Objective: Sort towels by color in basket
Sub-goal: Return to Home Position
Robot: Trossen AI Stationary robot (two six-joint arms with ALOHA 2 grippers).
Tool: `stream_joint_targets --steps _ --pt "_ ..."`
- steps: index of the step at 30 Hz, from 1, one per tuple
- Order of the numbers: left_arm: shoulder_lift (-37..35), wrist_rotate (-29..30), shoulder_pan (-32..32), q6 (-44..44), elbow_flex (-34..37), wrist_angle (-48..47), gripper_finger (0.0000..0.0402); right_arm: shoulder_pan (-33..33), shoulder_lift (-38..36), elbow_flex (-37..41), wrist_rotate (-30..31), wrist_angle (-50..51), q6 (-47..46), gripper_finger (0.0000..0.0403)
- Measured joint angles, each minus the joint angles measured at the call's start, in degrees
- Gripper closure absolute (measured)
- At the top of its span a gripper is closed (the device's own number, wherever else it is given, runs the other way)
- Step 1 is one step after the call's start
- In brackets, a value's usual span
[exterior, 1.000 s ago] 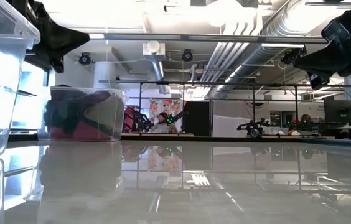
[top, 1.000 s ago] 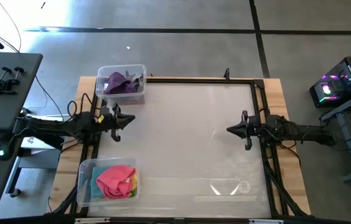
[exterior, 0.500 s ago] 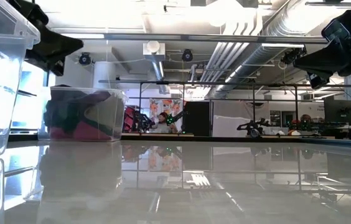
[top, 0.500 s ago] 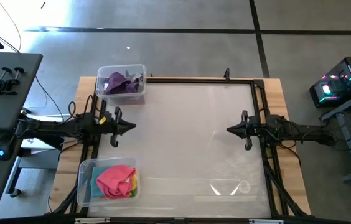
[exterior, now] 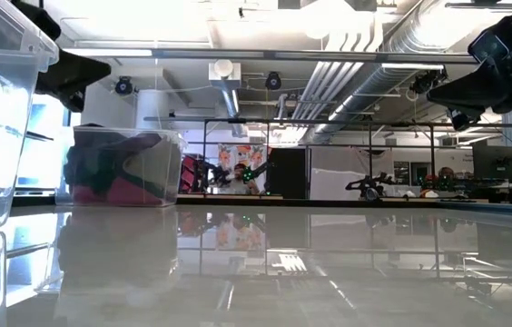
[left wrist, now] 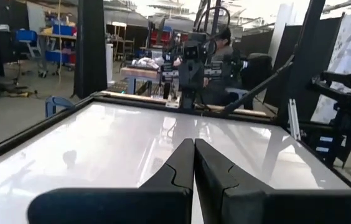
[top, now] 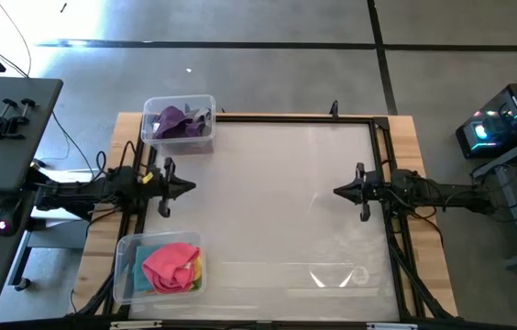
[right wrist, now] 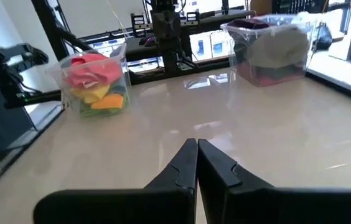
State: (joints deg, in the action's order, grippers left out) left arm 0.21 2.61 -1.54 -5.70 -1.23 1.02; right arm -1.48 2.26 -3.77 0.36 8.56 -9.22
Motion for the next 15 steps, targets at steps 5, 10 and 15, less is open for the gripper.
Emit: stream_joint_targets --steps 5,10,15 --pt "0.3 -0.1 0.0 0.2 0.5 -0.4 0.0401 0.0 0.0 0.0 -0.8 0.0 -6.8 0.0402" --pt "0.6 0.0 0.0 -1.5 0.5 -0.3 0.0401 0.0 -0.2 0.0 -3.6 -1.1 -1.8 0.0402" --pt "0.6 0.0 0.0 -1.7 0.5 -0.4 0.0401 0.0 -0.5 3.2 -0.8 -9.9 -1.9 0.0402"
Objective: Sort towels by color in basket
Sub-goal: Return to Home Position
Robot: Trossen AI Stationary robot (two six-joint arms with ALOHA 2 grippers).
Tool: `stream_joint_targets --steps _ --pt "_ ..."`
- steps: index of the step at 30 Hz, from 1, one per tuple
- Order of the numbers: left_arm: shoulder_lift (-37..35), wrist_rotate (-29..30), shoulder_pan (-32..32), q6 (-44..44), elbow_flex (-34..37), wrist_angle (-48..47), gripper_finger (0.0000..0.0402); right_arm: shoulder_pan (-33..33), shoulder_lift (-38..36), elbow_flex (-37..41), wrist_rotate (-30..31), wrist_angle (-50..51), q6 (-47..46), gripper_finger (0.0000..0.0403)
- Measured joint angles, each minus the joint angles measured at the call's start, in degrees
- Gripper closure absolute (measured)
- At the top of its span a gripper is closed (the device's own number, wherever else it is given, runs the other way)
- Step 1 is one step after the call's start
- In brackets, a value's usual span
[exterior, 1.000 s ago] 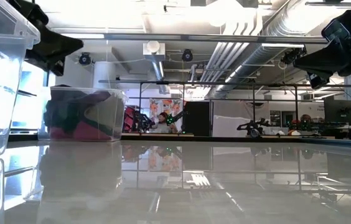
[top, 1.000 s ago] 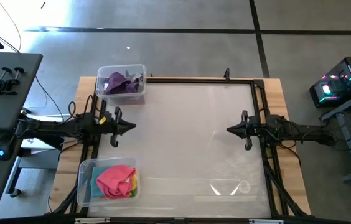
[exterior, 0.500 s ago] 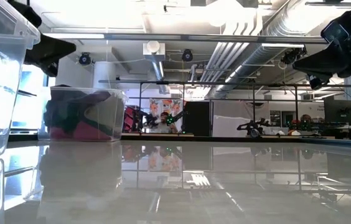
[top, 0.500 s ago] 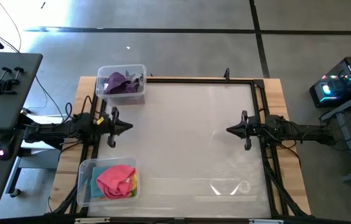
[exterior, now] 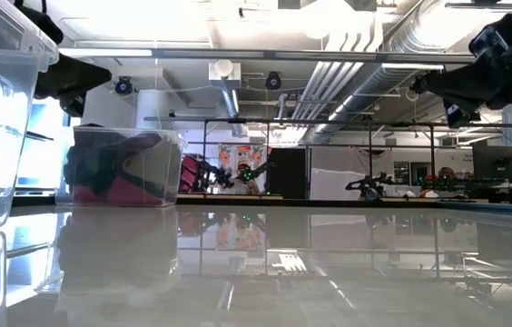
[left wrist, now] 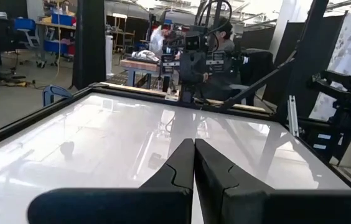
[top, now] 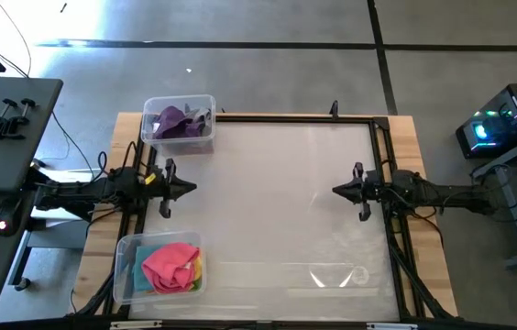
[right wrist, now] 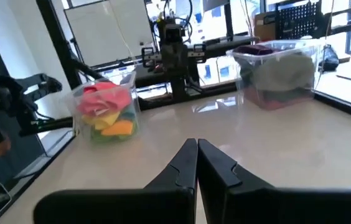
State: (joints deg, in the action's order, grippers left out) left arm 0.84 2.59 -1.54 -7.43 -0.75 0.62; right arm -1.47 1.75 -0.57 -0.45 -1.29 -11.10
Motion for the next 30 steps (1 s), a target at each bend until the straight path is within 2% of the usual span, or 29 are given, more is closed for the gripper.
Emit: stream_joint_targets --steps 27,30 --pt "0.0 0.2 0.0 -0.4 0.0 0.1 0.0401 0.4 -1.7 -0.1 0.6 0.7 1.1 0.0402" --pt "-0.1 0.2 0.0 -0.4 0.0 0.1 0.0401 0.3 -1.7 -0.1 0.3 0.7 3.7 0.0402"
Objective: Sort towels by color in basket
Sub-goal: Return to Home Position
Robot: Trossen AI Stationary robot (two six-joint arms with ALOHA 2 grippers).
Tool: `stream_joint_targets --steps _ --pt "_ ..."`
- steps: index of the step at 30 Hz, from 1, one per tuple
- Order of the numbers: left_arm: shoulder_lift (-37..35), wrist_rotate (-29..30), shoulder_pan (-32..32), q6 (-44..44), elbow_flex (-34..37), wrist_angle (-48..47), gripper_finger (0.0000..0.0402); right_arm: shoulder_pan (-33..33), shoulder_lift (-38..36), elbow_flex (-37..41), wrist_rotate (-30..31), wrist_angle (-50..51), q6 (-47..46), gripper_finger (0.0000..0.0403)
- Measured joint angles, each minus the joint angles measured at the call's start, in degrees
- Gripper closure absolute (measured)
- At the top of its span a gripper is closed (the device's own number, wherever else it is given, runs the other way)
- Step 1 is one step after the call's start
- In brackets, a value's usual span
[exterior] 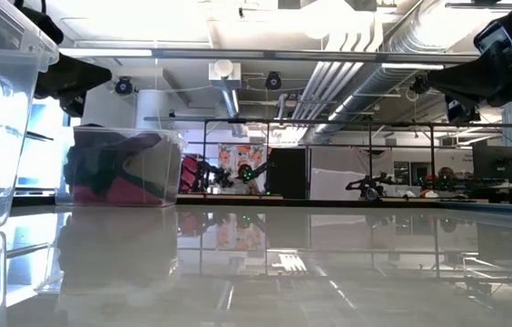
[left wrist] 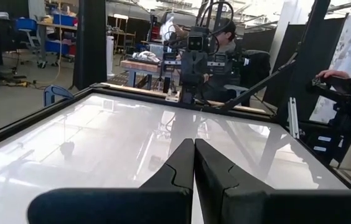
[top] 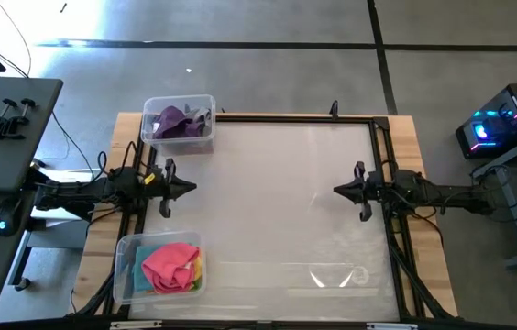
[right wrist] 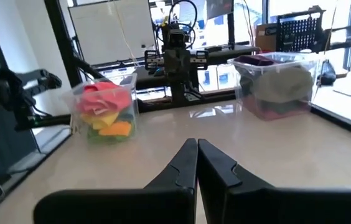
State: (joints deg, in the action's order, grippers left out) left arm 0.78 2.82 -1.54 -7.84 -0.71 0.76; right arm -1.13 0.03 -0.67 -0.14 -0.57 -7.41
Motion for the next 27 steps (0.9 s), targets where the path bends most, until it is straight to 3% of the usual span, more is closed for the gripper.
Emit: stream_joint_targets --steps 27 --pt "0.0 0.0 0.0 0.0 0.0 -0.1 0.0401 -1.9 1.0 0.0 0.1 0.0 -0.1 0.0402"
